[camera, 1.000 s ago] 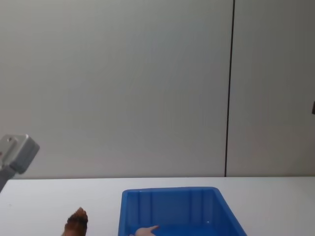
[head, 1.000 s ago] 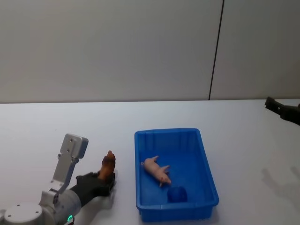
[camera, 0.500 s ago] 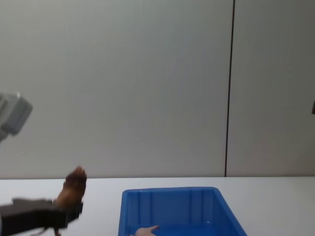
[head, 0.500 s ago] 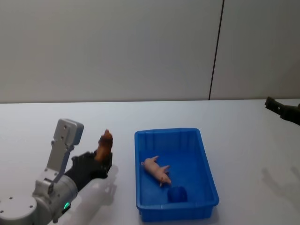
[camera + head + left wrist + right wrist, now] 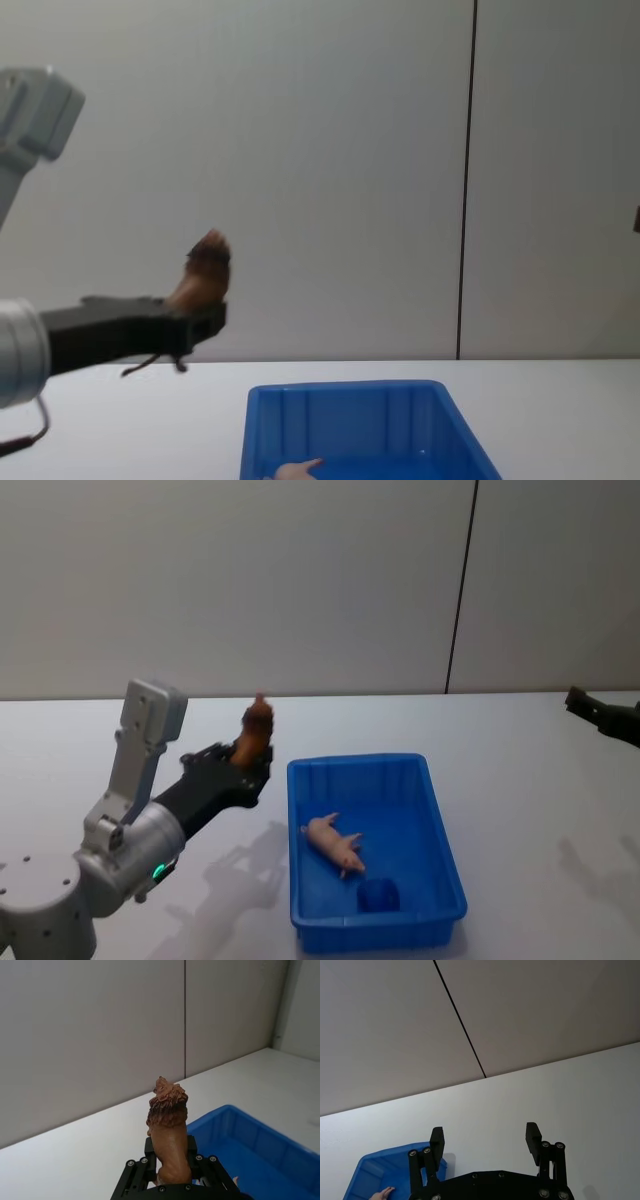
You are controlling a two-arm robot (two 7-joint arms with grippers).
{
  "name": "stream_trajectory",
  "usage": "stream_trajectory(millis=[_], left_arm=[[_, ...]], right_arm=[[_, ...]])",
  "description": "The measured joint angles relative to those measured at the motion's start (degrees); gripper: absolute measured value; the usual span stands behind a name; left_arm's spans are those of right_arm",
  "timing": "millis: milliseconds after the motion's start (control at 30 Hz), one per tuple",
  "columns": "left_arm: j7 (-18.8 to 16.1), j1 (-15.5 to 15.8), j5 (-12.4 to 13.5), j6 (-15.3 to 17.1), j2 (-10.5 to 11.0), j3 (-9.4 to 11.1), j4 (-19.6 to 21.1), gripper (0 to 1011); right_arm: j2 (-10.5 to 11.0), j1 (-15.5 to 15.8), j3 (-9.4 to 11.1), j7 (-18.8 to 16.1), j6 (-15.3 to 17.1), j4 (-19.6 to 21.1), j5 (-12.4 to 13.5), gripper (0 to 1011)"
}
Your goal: Pick up the two dolls from the table and place them into the box.
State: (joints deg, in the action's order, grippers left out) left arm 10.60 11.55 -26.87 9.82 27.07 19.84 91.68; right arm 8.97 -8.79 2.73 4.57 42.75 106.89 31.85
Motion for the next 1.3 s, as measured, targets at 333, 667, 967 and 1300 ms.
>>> stream_trajectory(millis=[333, 667, 967, 1300], left_arm=[[8.0, 3.6, -1.6, -1.1, -2.4, 0.4, -3.0, 342], [18.1, 7.8, -3.6, -0.2, -5.4, 1.2, -9.5, 342], [27.0, 12.3, -4.4, 1.8, -8.3, 2.4, -18.4, 385], [32.5, 15.4, -4.5, 2.6, -10.4, 3.2, -24.9, 715]], right_arm=[[0.0, 0.0, 0.0, 0.0, 0.0, 0.0, 0.0, 1001], [0.0, 0.0, 0.0, 0.0, 0.0, 0.0, 0.0, 1001], [0.0, 0.0, 0.0, 0.0, 0.0, 0.0, 0.0, 1001], [0.0, 0.0, 0.0, 0.0, 0.0, 0.0, 0.0, 1001]])
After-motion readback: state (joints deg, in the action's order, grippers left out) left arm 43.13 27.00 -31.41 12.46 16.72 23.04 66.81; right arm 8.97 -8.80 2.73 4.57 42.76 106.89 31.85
